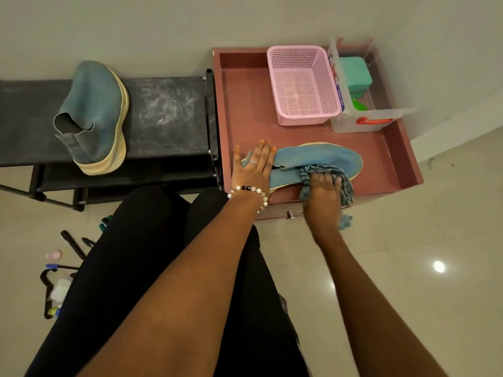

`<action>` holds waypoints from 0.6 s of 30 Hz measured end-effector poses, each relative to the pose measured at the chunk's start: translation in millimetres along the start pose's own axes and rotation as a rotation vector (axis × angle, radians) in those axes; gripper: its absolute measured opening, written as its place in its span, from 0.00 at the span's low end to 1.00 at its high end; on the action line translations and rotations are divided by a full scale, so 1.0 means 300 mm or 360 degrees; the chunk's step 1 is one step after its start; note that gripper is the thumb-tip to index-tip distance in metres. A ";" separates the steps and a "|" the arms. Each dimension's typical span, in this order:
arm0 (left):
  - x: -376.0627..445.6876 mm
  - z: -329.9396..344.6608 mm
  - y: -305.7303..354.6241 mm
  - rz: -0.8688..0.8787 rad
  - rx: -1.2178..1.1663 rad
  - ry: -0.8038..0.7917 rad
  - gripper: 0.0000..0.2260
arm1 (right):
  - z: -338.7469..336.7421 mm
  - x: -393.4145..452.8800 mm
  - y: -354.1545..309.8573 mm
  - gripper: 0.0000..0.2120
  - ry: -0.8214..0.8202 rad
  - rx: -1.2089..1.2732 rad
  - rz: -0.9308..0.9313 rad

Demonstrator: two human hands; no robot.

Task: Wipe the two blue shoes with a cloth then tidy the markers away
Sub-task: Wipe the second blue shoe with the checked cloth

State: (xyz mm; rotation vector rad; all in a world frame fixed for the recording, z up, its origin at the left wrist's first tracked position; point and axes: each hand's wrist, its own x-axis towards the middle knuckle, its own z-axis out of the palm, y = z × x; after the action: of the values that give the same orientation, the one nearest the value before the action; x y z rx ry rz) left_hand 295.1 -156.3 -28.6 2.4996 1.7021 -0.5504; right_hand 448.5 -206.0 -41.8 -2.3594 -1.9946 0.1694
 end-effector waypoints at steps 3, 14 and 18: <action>-0.005 -0.002 0.001 0.0001 -0.0040 0.0051 0.30 | 0.021 -0.022 -0.197 0.24 -0.0086 0.0142 0.0209; 0.000 0.005 0.000 0.0023 -0.0009 0.0012 0.42 | 0.018 -0.009 0.060 0.30 0.0076 0.0266 -0.0068; -0.002 -0.001 0.002 -0.0006 -0.0003 0.0044 0.31 | 0.016 -0.022 -0.118 0.26 -0.0010 0.0276 0.0089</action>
State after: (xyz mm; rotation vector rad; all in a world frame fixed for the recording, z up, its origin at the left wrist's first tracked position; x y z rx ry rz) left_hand 295.6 -157.0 -28.3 2.5148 1.7160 -0.5164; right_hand 412.1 -206.7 -42.6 -2.3097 -1.8352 0.3378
